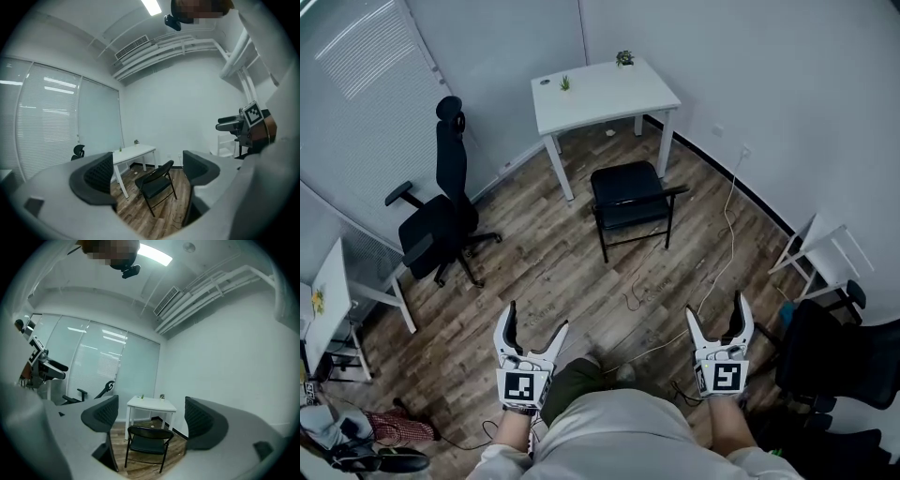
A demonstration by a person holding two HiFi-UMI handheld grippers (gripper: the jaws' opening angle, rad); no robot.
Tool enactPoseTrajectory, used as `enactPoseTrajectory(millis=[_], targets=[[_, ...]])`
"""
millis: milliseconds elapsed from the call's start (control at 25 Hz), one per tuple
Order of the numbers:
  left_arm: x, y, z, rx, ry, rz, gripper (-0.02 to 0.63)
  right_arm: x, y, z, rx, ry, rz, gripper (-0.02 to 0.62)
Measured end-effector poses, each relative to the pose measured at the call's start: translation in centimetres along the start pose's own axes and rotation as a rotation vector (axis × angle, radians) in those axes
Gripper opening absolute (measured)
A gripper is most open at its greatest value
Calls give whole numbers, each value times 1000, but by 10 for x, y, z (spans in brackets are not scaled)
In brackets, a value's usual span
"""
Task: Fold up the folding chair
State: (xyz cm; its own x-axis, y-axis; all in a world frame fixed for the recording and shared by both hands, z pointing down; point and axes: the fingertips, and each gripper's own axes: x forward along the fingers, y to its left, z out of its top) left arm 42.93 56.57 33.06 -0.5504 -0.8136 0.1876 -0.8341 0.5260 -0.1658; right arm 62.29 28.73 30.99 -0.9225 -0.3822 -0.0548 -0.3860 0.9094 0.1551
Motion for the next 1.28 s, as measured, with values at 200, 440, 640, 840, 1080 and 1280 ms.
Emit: enactPoseTrajectory(millis=[200,440,640,840,1080,1280], targets=[[12,10,-2,-14,-29,-4,460,16,4,-4,0,11,12,421],[63,37,-12,-42,-47,-59,460,56,14,-6,-33,24,-11,420],[118,77,-10,-50,-59,-130,460,104,22,-2,-51,46,-65,420],[172,127,-7,-54,-51,-188,460,155,34,7,-57,61,-126,420],[231,183,-9,-43,-40,-266,460,207,52,3,-36,99,-221,420],[273,219,-12,-32,-31,-340,460,236,66,2,-35,119,-299,420]])
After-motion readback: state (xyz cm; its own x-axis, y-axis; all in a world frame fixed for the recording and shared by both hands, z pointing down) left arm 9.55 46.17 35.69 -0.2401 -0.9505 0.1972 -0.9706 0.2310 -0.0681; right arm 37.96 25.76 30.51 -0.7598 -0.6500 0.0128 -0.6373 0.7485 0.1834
